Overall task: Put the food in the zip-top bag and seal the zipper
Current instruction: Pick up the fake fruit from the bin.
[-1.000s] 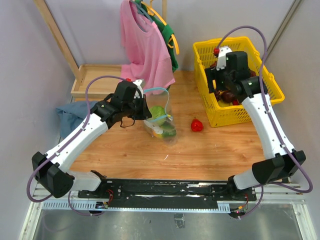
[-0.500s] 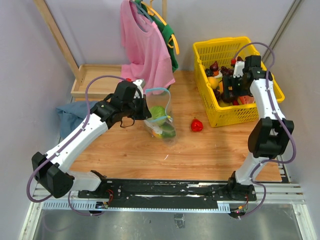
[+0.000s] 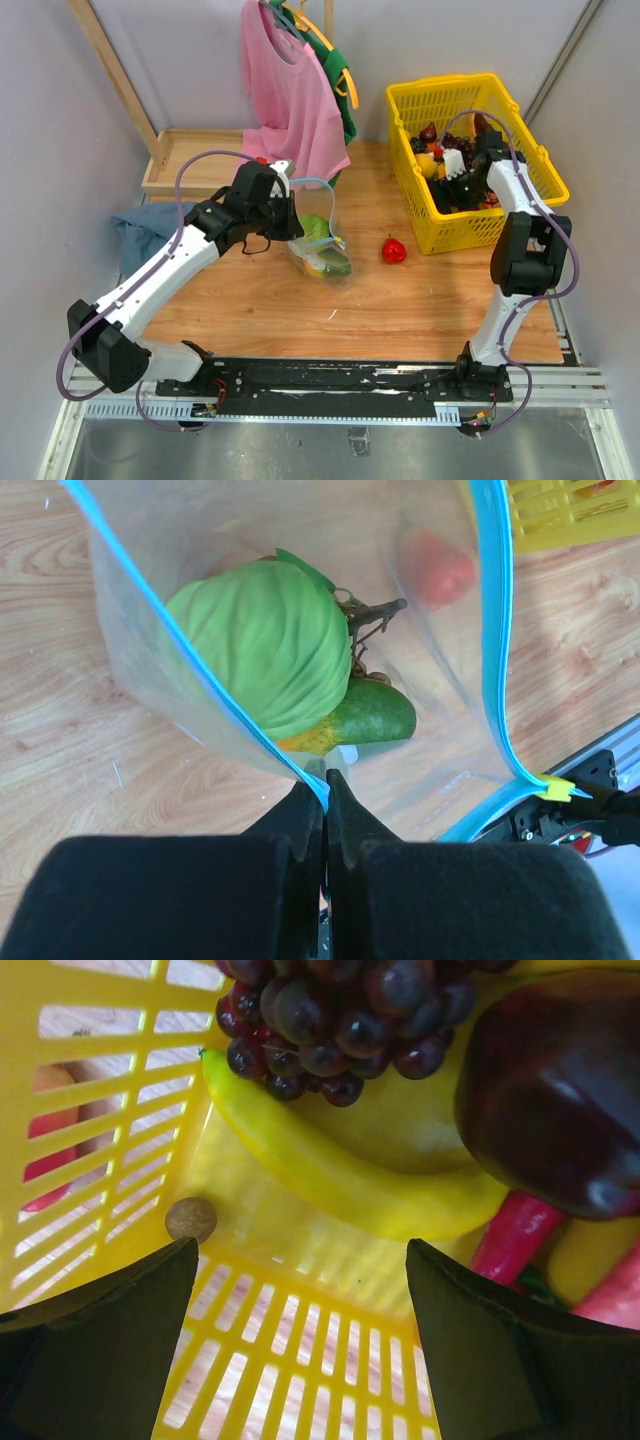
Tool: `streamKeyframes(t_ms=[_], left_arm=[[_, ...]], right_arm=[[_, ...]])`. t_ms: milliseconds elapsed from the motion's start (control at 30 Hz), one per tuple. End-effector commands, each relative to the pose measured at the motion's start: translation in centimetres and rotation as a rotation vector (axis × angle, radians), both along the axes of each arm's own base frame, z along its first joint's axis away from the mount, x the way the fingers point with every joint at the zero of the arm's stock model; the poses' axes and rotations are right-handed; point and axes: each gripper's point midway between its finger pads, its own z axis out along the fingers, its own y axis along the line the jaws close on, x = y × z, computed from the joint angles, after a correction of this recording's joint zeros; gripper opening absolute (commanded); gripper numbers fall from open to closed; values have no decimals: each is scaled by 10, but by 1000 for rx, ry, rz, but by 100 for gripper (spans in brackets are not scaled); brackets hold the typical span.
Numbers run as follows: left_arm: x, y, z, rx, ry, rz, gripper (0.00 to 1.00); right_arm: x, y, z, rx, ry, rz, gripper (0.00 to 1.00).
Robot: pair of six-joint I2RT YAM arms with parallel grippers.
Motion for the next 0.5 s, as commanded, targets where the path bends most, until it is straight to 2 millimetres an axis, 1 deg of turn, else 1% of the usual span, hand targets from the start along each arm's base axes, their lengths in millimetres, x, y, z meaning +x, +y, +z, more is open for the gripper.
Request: streamKeyframes(t_ms=[0,100,133,233,300,400,467], left_arm=[[4,-9,10,-18,-30,-42,0],[5,-10,9,-12,-25,-49,0],[5,-10,8,-10,-20,-51,0],[5,-11,5,-7,-11,-56,0],[5,-12,5,-7,-11,-57,0],[5,-12,5,-8,-12,-56,0],[4,-11,6,-10,-14,-57,0]], right_arm=[[2,7,-19,9,-33,171,85],[8,4,-27,-19,-57,219,82],[8,3,-39,-24,-41,233,82],[13,2,-54,-30,-48,243,79],[11,3,-66,-25,-30,252,77],[9,-2,-83,-57,13,263,73],[10,-6,-90,-76,29,257,67]])
